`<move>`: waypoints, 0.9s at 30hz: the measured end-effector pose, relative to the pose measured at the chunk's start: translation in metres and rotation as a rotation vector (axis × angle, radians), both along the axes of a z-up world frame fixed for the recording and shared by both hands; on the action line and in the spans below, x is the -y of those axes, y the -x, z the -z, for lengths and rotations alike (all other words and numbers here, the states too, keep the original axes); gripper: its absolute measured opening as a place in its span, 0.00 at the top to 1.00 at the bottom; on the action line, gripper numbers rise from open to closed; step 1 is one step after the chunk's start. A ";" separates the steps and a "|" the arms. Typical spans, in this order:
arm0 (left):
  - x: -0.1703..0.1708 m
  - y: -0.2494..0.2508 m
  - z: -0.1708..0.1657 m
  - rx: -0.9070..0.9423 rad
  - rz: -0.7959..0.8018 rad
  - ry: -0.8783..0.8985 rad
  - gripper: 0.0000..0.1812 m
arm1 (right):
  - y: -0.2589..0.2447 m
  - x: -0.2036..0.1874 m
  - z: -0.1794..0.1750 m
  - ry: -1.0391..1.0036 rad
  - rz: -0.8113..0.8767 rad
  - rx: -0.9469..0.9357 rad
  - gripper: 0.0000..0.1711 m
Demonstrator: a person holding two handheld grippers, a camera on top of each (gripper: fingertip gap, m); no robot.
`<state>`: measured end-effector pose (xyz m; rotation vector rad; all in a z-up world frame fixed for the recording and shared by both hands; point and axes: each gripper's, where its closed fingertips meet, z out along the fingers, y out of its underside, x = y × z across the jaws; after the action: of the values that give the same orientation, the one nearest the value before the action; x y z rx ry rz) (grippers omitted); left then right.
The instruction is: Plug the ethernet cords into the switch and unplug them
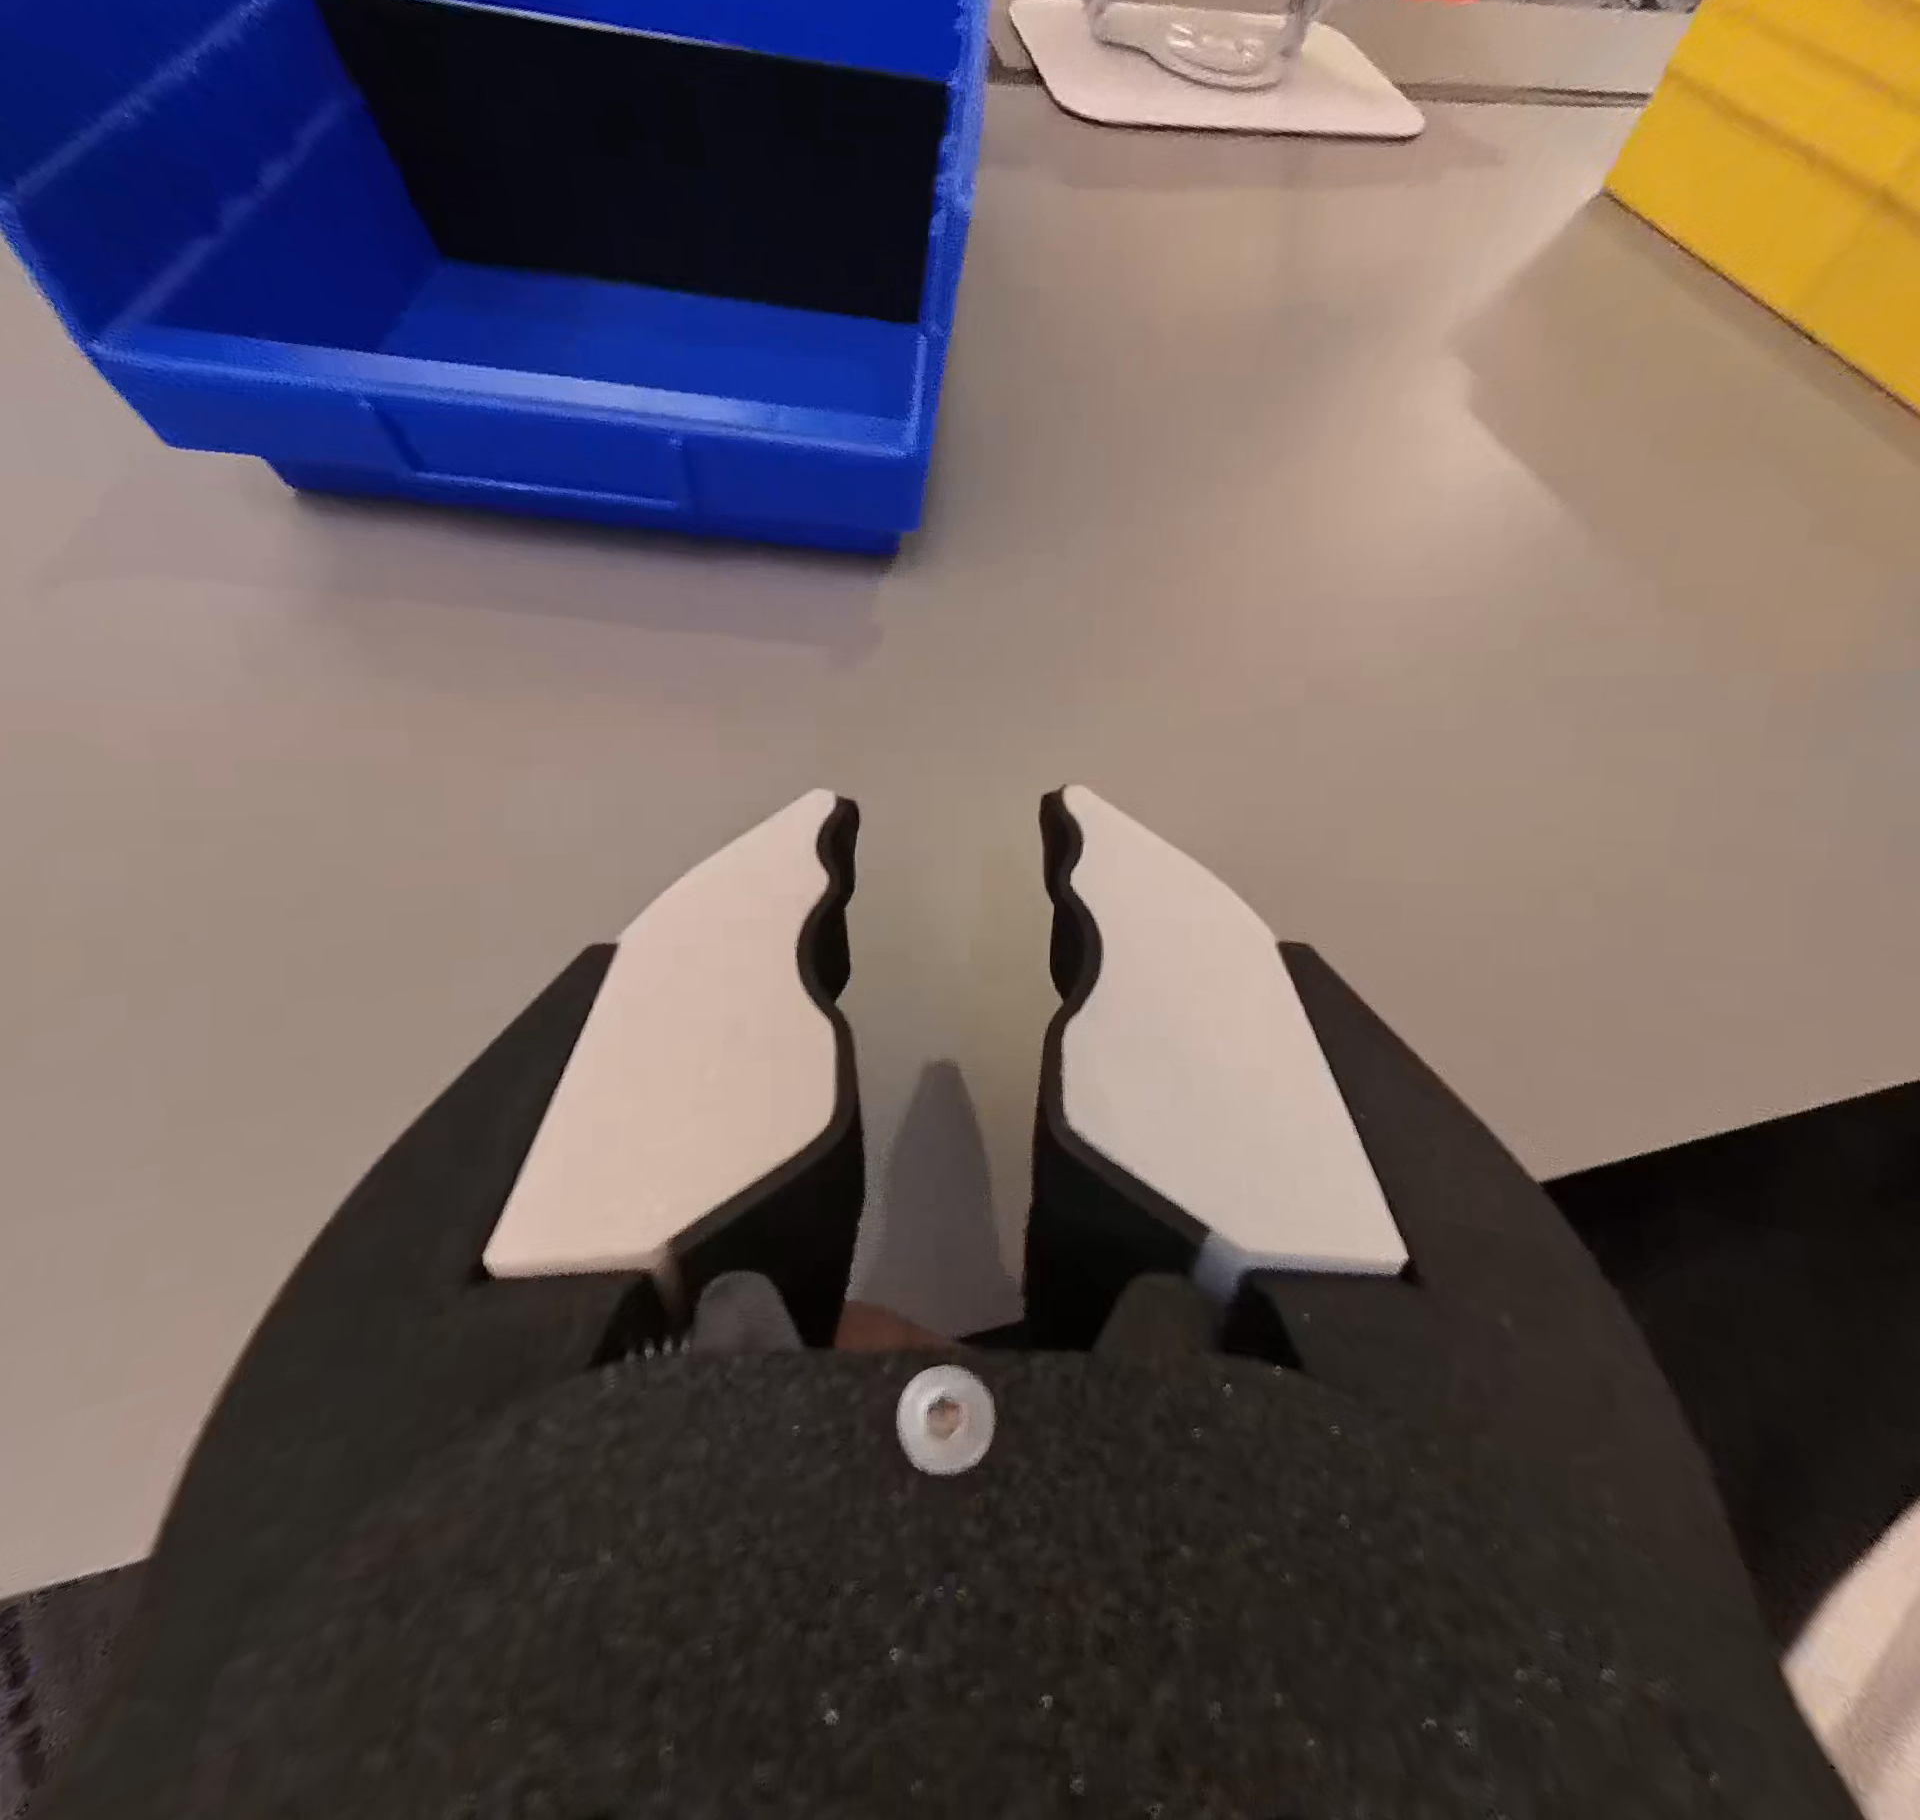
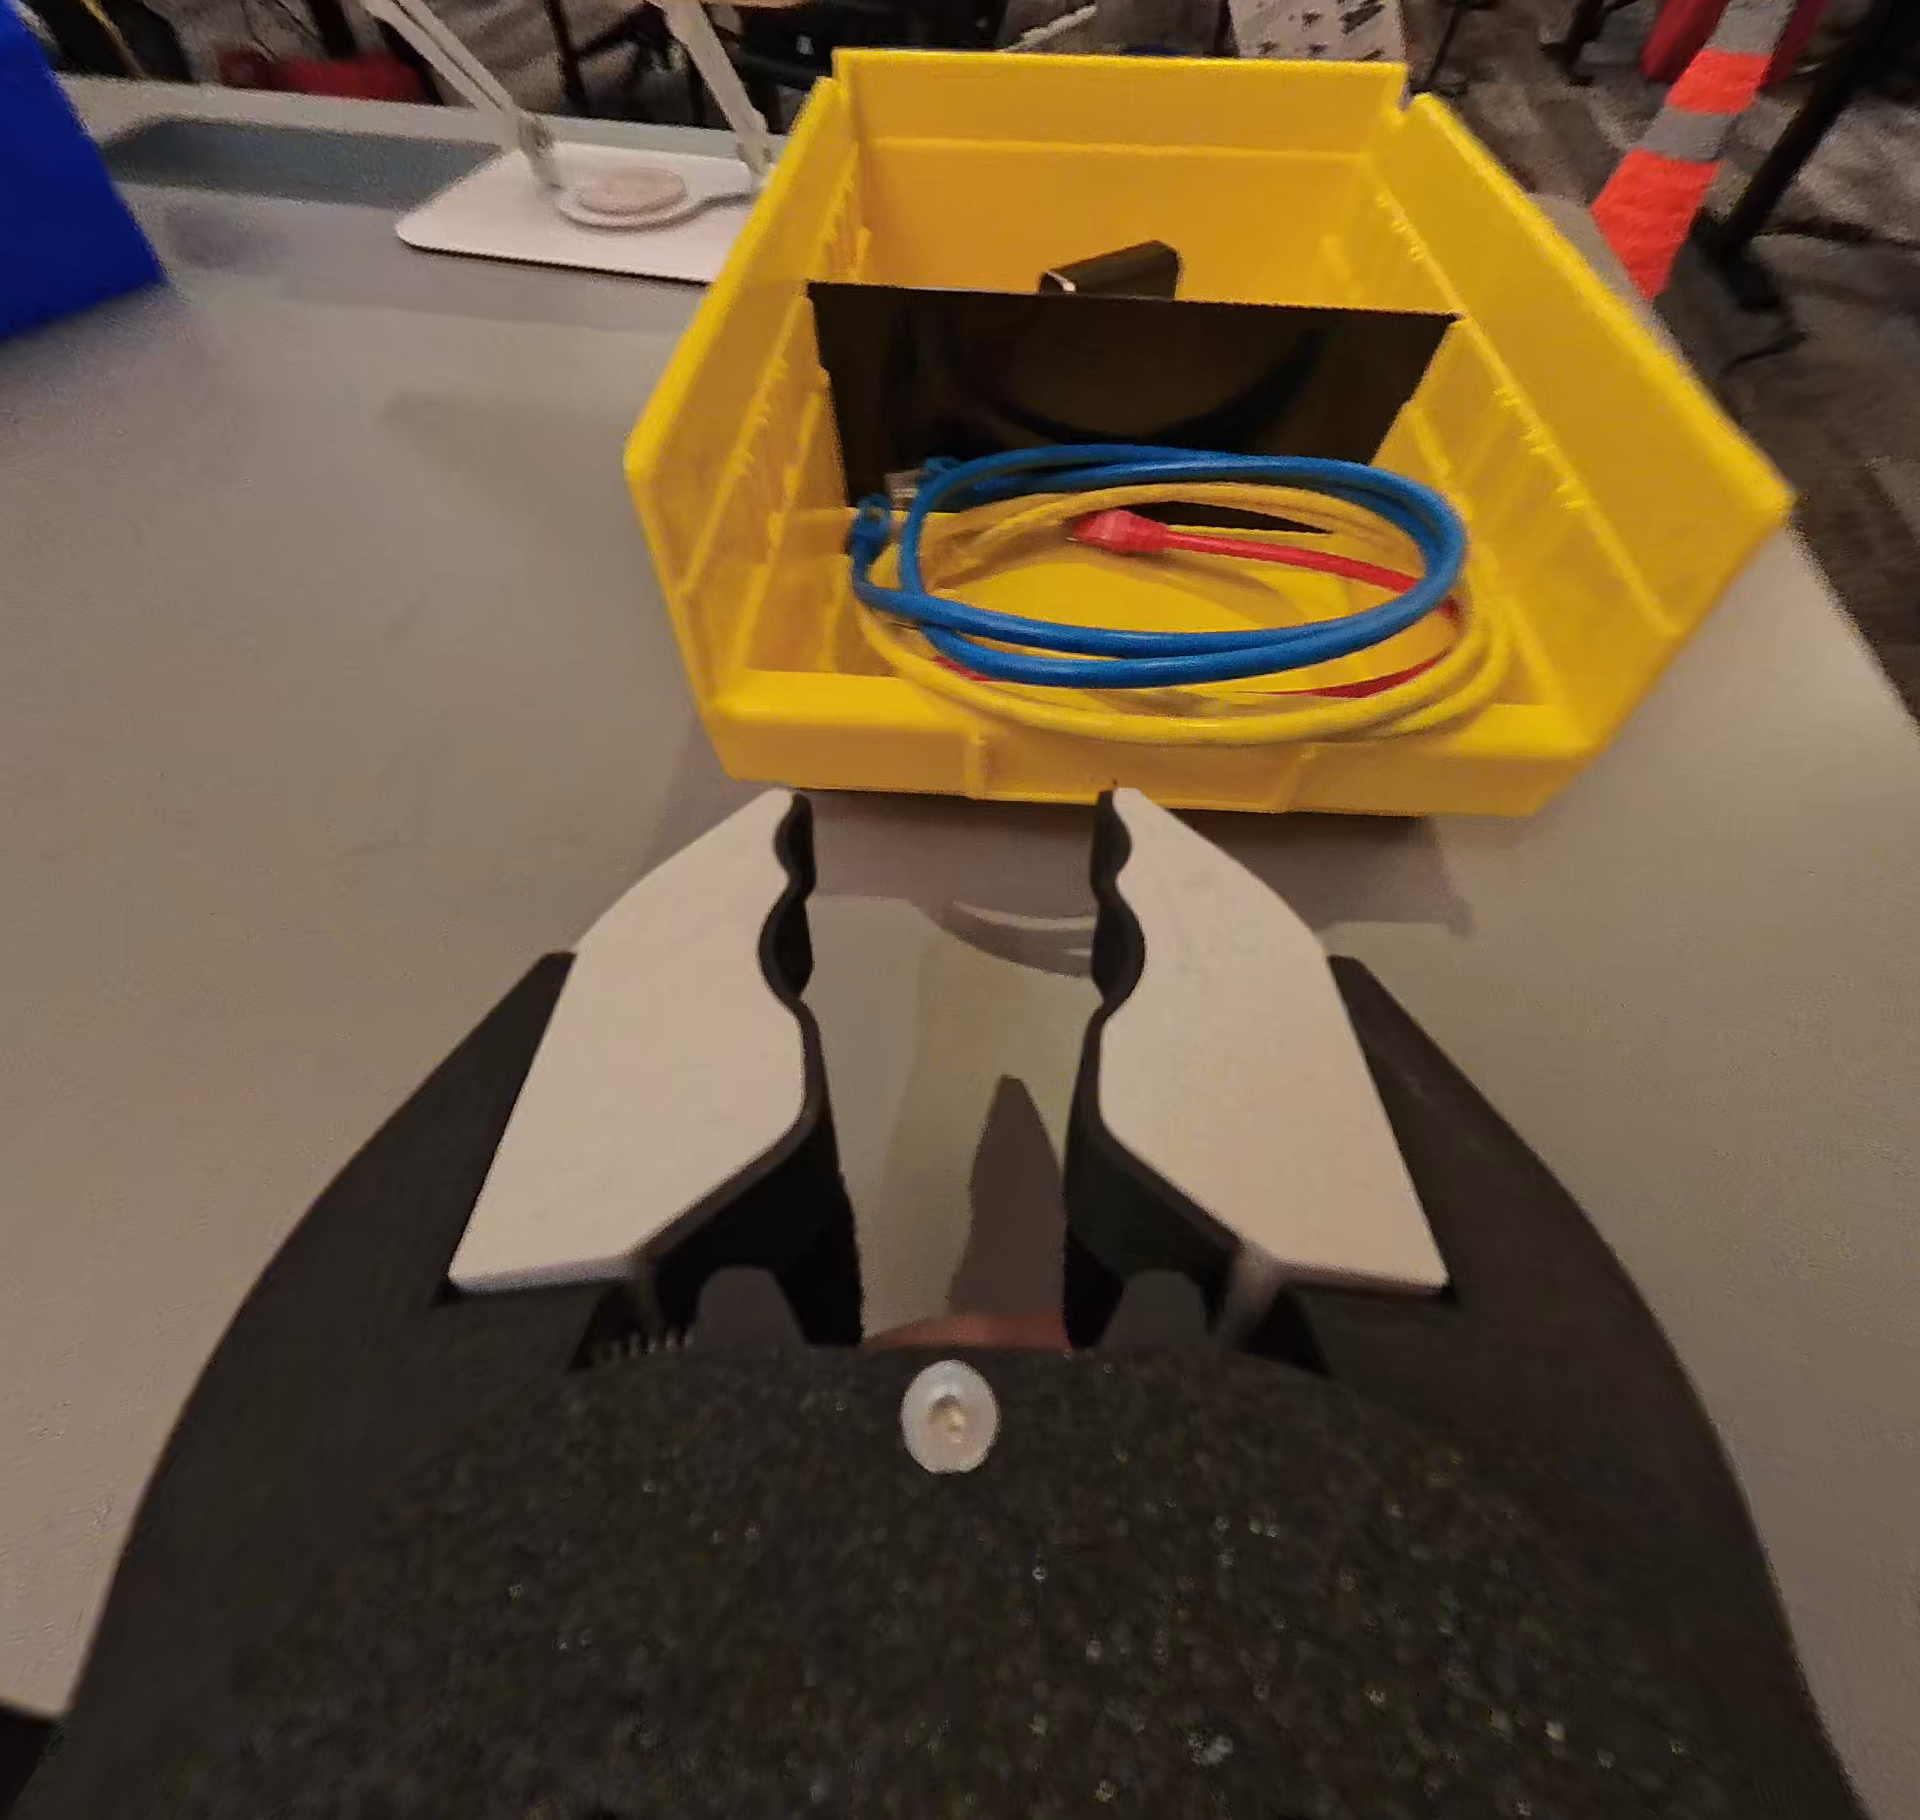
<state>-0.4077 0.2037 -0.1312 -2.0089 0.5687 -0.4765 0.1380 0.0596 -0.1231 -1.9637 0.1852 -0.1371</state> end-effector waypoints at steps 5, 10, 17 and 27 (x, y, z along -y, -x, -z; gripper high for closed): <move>0.001 -0.001 -0.005 0.015 0.035 -0.028 0.82 | -0.011 0.004 0.006 0.028 0.034 -0.032 0.73; 0.004 0.006 0.003 -0.096 0.112 -0.052 0.84 | 0.000 0.000 0.005 0.005 -0.001 -0.104 0.76; -0.011 0.022 0.009 -0.095 0.087 -0.008 0.85 | 0.003 0.004 0.008 0.023 -0.001 -0.067 0.76; -0.034 0.022 0.015 -0.111 0.018 0.016 0.81 | -0.007 0.025 0.012 0.039 0.043 -0.056 0.76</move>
<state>-0.4300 0.2373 -0.1457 -2.0567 0.6535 -0.3837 0.1449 0.0351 -0.1351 -2.0043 0.2631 -0.1138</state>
